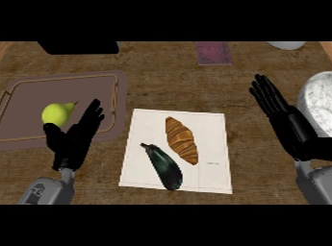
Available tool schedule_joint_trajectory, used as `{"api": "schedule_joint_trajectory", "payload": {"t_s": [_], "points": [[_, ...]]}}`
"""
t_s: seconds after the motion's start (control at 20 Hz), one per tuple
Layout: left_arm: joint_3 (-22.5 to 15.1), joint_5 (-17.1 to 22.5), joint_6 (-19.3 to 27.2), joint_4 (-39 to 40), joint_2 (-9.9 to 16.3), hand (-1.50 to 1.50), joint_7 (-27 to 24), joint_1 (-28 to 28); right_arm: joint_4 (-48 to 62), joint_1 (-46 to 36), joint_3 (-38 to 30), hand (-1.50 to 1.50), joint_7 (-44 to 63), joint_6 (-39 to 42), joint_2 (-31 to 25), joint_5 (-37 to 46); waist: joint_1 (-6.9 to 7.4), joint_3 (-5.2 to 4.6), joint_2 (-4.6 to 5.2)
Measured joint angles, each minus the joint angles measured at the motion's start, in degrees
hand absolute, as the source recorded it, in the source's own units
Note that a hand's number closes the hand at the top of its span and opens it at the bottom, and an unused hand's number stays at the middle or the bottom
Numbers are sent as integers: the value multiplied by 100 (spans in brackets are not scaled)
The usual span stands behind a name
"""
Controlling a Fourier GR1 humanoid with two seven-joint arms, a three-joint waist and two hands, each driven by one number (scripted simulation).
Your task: Pick the croissant from the placemat and place it in the bowl
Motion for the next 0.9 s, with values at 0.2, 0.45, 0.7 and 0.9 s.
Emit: {"api": "schedule_joint_trajectory", "payload": {"t_s": [0.2, 0.45, 0.7, 0.9], "points": [[-119, -245, -150, -330, 82, 0, -39, -175, -316, -90, 138, 150, 357, -635, 388, 414, 38, -7, 11], [-437, -513, -420, -727, 205, 0, -147, -369, -123, -383, 544, -150, 993, -1641, 310, 1669, 72, -46, -7], [-616, -675, -560, -1075, 148, 0, -105, -293, 491, -782, 1019, -150, 1282, -2278, 1209, 2439, 122, -21, 27], [-688, -768, -583, -1212, 115, 0, -84, -225, 844, -1353, 1349, -150, 1787, -2100, 1057, 3130, 143, -19, 29]]}}
